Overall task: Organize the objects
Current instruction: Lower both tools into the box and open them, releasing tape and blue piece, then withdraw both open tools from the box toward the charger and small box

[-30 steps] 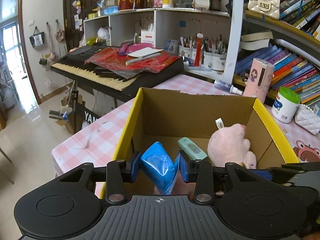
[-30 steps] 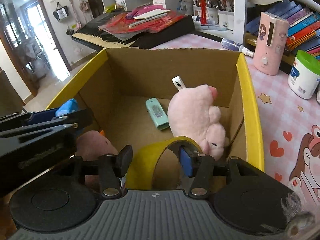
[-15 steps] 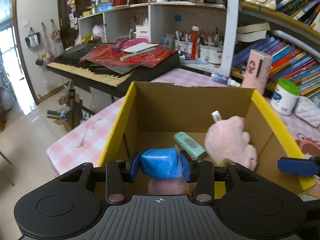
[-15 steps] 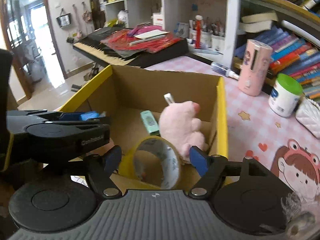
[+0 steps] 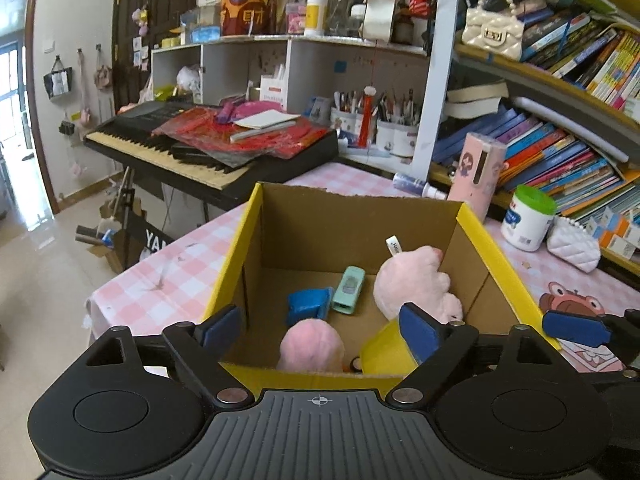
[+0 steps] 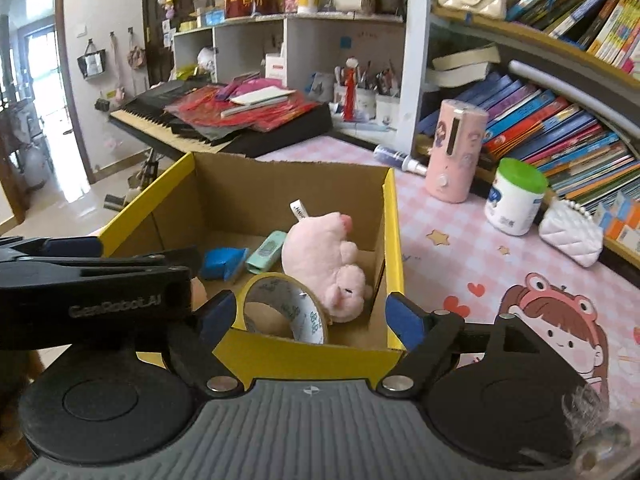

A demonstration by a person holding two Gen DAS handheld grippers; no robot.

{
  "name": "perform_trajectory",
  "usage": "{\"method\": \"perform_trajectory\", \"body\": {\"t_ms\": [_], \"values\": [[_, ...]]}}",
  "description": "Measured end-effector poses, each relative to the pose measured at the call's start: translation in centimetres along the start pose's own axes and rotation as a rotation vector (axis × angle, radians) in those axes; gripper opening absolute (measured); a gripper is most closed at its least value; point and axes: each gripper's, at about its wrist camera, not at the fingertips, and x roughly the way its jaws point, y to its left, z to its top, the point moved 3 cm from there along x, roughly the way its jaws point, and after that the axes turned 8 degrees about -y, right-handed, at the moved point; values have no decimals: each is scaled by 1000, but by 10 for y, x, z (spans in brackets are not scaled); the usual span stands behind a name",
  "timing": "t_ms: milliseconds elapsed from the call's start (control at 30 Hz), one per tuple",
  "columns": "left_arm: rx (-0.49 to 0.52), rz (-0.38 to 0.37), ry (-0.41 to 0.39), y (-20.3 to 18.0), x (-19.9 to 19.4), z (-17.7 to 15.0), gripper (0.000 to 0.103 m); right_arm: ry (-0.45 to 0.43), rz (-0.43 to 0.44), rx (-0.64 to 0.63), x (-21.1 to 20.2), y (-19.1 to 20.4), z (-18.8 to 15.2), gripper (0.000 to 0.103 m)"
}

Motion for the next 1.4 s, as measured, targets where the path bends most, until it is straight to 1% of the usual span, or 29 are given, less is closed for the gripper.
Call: {"method": "perform_trajectory", "body": {"t_ms": [67,167,633,767,1067,1400], "values": [[2,-3,-16,3,-9,-1,94,-16,-30,-1,-6,3,-2,85],[8,-4,-28,8,-20,-4,96,-10,-48,6,-12,7,-6,85],[-13,6,-20,45,-68,-31,96,25,-113,-5,-48,46,-35,90],[-36,0,0,55,-80,-41,96,34,-134,-2,-61,55,-44,91],[-29,-16,20,63,-106,-60,96,52,-172,6,-90,72,-68,93],[9,-75,77,58,-123,-85,96,94,-223,44,-117,73,-101,94]]}}
